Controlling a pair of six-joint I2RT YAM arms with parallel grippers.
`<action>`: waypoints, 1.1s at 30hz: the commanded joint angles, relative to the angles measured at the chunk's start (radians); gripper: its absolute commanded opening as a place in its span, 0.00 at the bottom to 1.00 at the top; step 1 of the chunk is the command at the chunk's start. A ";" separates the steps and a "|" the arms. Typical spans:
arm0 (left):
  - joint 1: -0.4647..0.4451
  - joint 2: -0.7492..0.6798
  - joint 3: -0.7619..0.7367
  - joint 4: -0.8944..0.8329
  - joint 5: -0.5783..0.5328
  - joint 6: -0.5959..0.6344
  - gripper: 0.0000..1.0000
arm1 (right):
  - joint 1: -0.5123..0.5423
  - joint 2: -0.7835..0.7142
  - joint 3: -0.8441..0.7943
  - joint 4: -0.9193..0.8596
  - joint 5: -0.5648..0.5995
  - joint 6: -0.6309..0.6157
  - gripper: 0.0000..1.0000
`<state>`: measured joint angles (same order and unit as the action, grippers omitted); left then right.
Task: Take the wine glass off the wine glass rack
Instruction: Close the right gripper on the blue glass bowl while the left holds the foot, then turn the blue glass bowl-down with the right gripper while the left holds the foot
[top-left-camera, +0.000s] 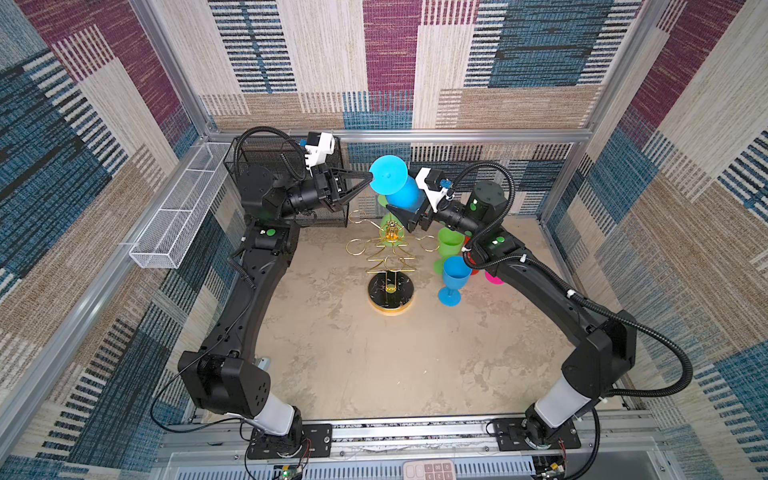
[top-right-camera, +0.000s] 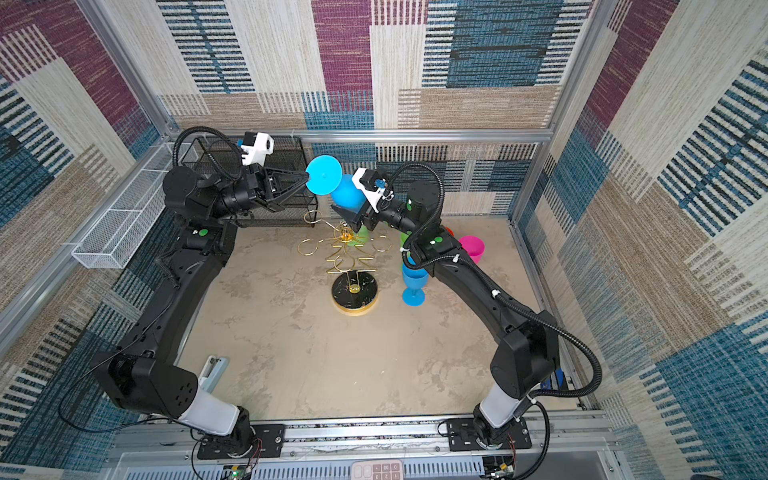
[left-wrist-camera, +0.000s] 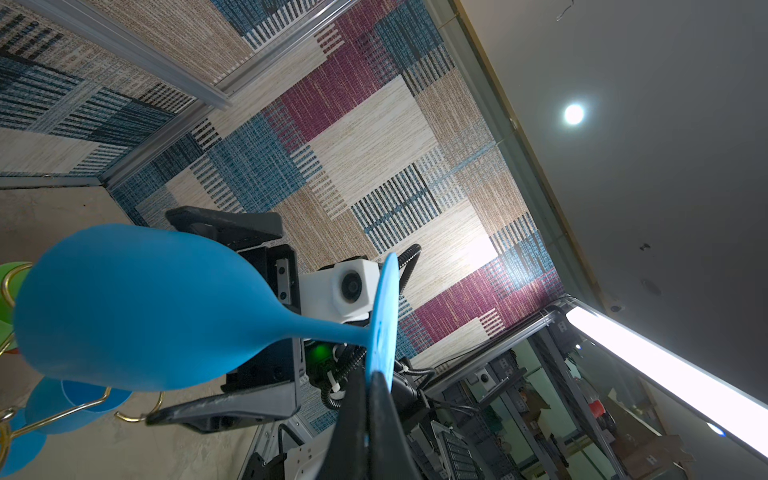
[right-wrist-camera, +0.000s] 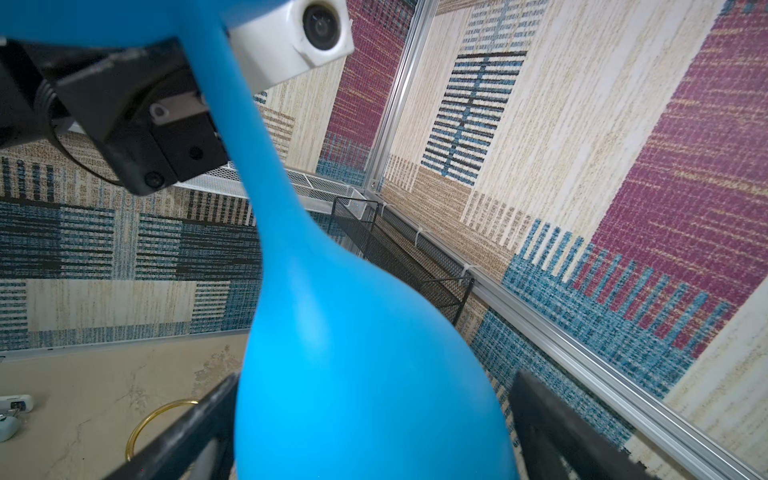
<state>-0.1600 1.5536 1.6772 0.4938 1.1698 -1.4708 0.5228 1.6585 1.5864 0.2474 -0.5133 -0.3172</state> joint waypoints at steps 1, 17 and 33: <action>-0.001 0.001 0.005 0.067 0.012 -0.033 0.00 | 0.006 0.007 0.010 0.012 0.011 0.001 0.97; -0.001 0.005 -0.001 0.106 0.008 -0.067 0.00 | 0.019 0.033 0.077 -0.008 0.027 0.013 0.99; -0.001 0.015 0.000 0.151 0.007 -0.084 0.00 | 0.026 0.023 0.073 -0.034 0.036 0.029 0.67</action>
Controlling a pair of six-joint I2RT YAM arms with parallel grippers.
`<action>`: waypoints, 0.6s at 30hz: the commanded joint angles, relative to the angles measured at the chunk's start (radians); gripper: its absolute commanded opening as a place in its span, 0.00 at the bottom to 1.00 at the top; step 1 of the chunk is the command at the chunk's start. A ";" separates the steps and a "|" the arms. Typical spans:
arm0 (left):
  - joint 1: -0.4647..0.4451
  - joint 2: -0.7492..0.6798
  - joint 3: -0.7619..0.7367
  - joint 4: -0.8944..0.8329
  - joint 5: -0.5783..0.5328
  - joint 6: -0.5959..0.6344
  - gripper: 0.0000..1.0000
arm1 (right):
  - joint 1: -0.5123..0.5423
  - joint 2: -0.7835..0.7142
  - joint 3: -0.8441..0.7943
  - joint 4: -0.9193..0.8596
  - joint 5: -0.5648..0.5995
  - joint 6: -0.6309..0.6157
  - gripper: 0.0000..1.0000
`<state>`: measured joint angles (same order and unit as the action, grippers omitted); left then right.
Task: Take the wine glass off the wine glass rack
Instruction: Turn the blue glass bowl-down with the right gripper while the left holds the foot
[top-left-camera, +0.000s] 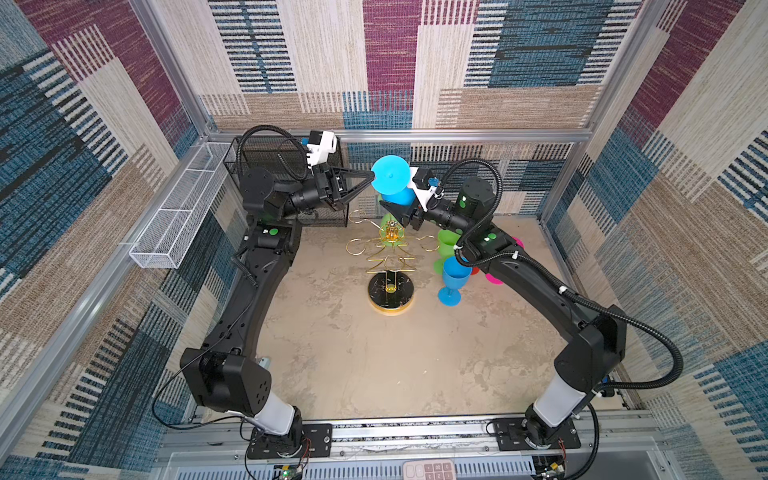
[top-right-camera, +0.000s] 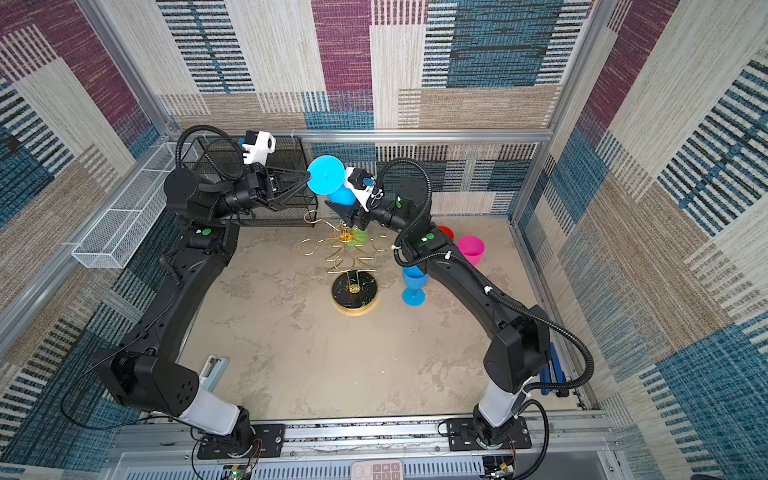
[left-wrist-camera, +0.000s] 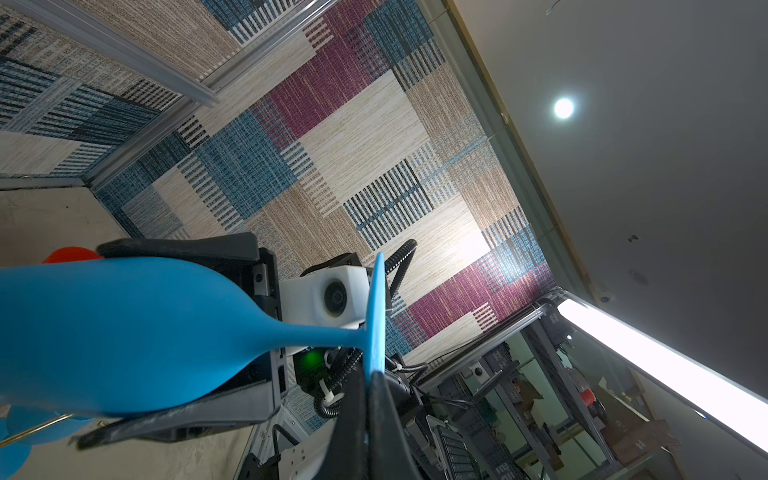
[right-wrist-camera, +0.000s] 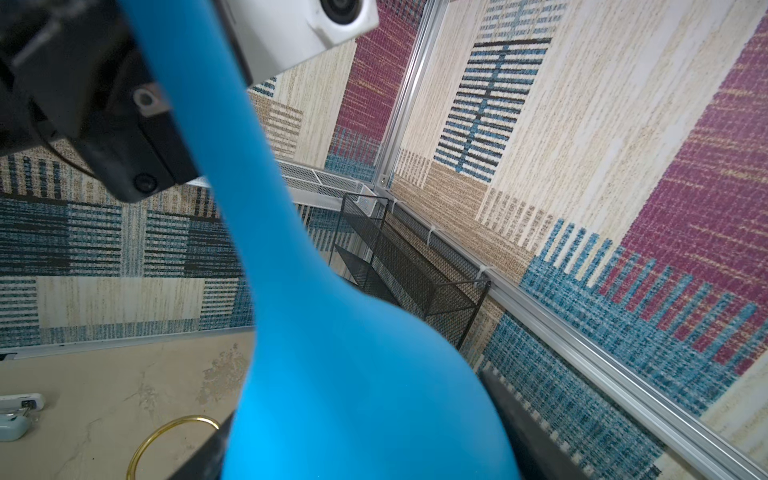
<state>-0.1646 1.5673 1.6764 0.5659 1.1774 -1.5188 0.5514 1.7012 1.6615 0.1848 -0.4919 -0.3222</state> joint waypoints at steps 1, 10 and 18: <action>0.004 0.003 0.000 0.081 0.000 -0.035 0.00 | -0.002 -0.023 -0.003 0.025 0.019 0.035 0.67; 0.004 0.015 0.008 0.110 -0.004 -0.037 0.17 | -0.001 -0.076 -0.012 -0.058 0.054 0.070 0.57; 0.005 0.009 0.005 0.141 -0.034 0.003 0.28 | -0.001 -0.159 -0.041 -0.204 0.114 0.093 0.50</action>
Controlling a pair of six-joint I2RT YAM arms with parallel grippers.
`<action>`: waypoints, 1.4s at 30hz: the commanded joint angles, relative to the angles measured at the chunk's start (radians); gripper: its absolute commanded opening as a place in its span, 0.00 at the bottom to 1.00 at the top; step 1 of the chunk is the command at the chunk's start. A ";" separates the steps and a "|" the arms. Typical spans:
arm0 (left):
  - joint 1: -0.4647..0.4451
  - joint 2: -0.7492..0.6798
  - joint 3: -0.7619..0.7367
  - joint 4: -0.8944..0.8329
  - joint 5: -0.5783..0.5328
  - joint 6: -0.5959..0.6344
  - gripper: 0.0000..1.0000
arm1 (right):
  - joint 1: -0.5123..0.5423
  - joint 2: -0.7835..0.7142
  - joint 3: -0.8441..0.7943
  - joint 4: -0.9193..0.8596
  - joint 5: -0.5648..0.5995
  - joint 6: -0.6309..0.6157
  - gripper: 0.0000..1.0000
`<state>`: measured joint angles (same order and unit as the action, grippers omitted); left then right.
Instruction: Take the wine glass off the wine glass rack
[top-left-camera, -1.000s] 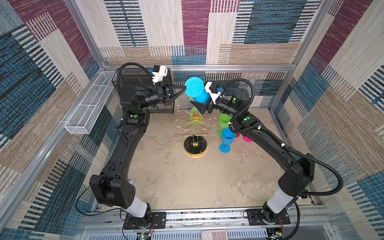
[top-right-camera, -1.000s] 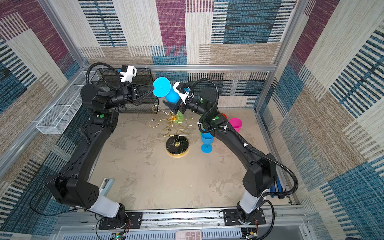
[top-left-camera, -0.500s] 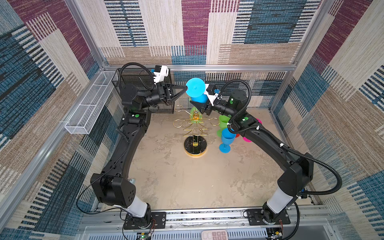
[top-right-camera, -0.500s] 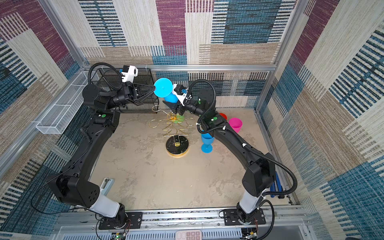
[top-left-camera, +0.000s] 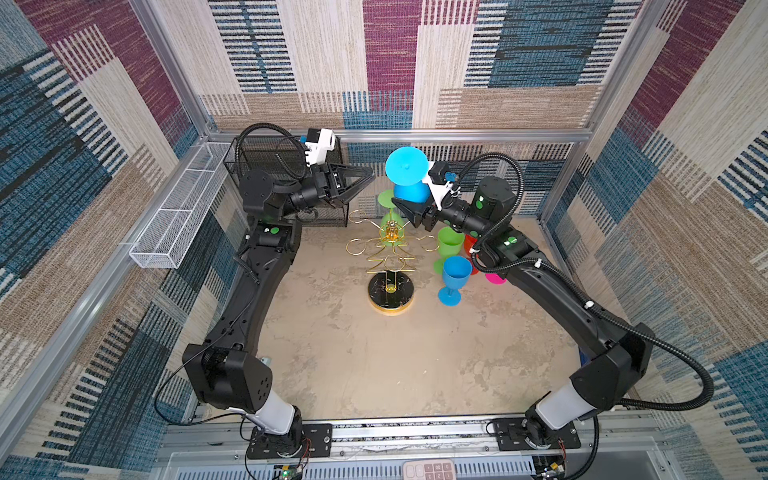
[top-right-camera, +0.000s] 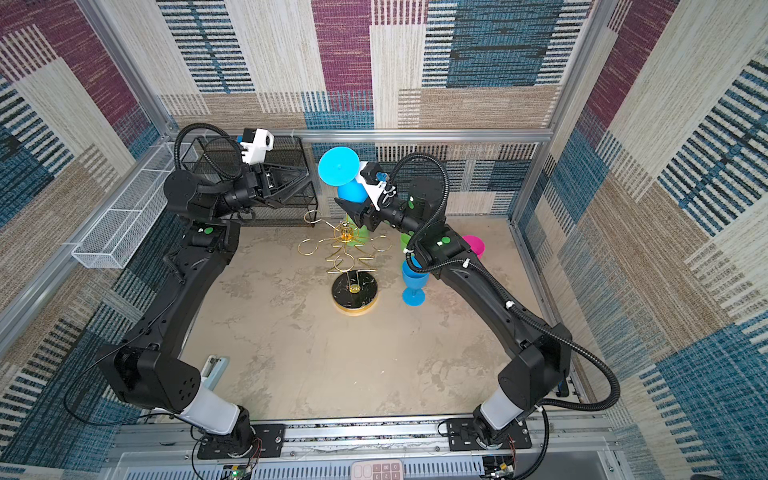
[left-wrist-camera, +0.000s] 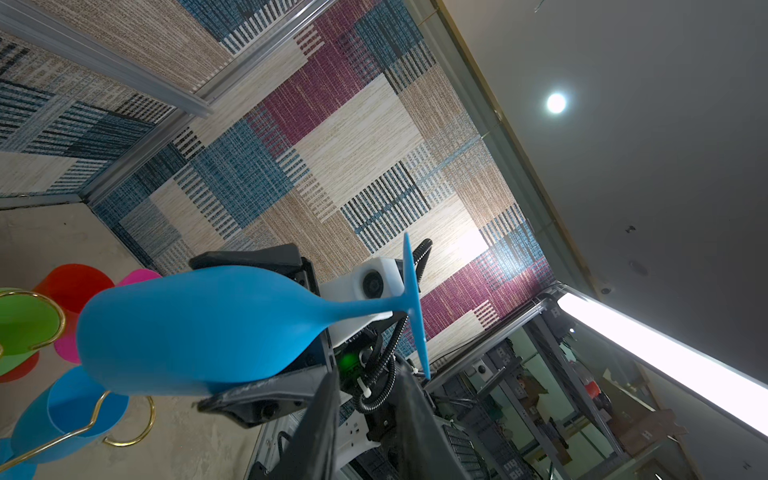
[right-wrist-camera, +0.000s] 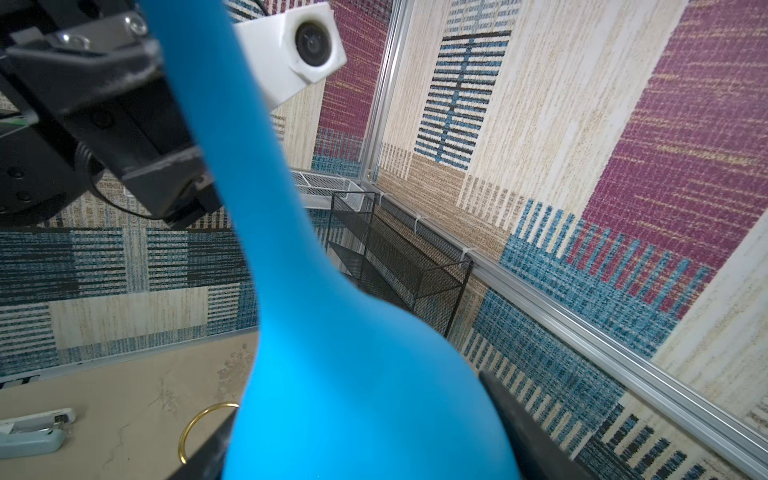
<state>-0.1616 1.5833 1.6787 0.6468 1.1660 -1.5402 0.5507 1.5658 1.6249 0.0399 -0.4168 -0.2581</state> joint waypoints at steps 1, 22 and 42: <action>0.001 -0.009 0.003 0.059 -0.026 0.052 0.29 | 0.001 -0.035 -0.001 -0.093 0.049 0.036 0.49; -0.103 -0.182 -0.199 -0.342 -0.319 1.645 0.33 | 0.002 -0.173 0.084 -0.718 0.136 0.191 0.34; -0.138 -0.114 -0.276 -0.106 -0.186 2.003 0.35 | 0.017 -0.086 0.111 -0.743 0.006 0.230 0.32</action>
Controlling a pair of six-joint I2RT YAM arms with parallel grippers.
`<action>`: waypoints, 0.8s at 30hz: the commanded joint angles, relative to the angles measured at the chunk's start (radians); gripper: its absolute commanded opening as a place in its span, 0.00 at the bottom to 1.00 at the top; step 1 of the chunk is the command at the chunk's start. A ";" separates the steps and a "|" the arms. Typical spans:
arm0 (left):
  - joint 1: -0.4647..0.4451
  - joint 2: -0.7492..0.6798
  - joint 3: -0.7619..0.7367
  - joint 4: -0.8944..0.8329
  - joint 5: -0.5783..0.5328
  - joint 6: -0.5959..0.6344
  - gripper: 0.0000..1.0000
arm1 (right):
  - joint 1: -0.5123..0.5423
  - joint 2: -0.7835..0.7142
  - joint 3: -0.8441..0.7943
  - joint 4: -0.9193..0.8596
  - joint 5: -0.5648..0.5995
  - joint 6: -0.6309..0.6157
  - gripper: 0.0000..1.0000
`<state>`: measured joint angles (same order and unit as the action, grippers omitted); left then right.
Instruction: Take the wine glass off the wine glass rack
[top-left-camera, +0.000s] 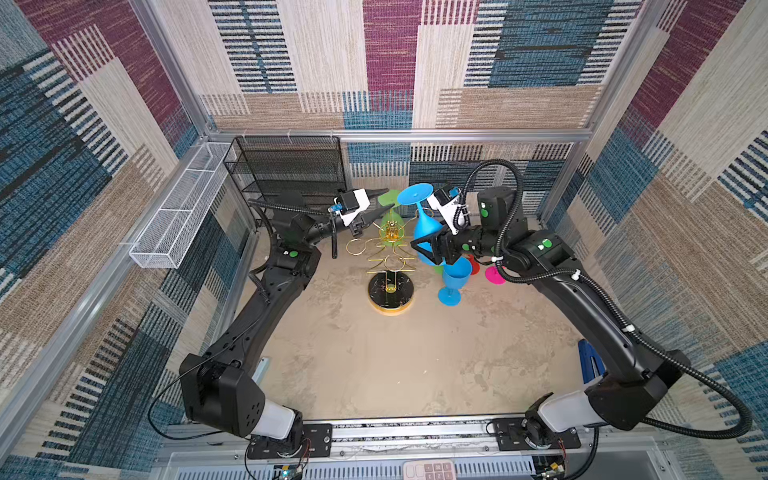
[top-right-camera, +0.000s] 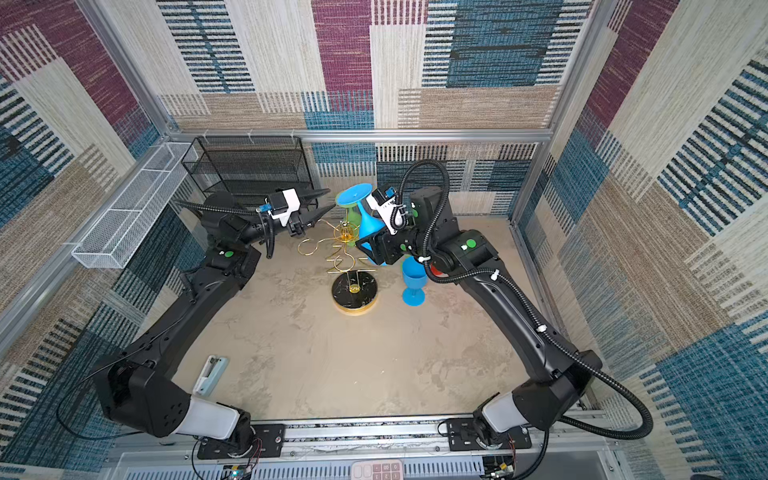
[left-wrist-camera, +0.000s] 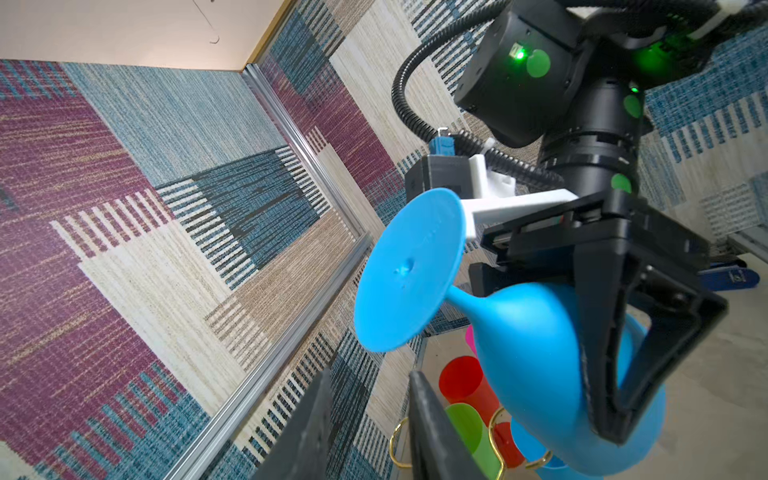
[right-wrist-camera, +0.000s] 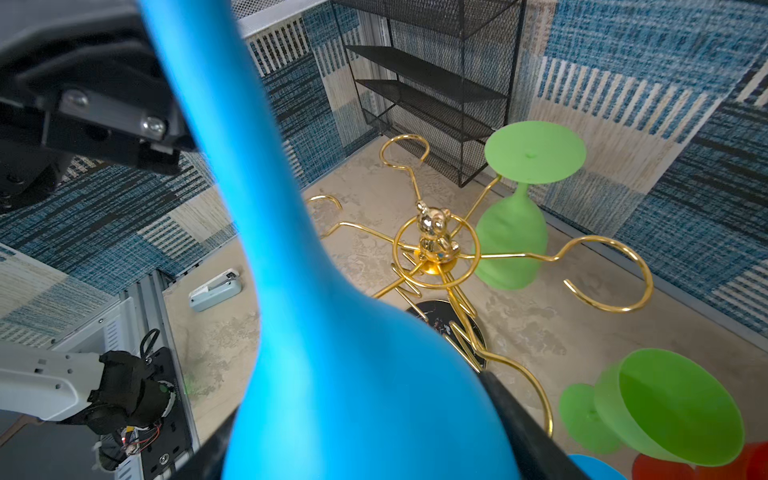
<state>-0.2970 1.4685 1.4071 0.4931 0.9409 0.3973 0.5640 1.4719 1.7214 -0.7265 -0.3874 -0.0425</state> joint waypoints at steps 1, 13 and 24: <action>-0.003 0.001 -0.005 0.050 0.040 0.070 0.35 | 0.004 0.012 0.017 0.024 -0.027 0.015 0.32; -0.017 0.006 0.009 0.068 0.039 0.074 0.37 | 0.028 0.046 0.036 0.022 -0.053 0.024 0.30; -0.024 -0.001 0.000 0.070 0.074 0.098 0.17 | 0.039 0.061 0.041 0.018 -0.070 0.034 0.30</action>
<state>-0.3187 1.4746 1.4075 0.5346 0.9909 0.4744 0.6010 1.5318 1.7535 -0.7269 -0.4480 -0.0227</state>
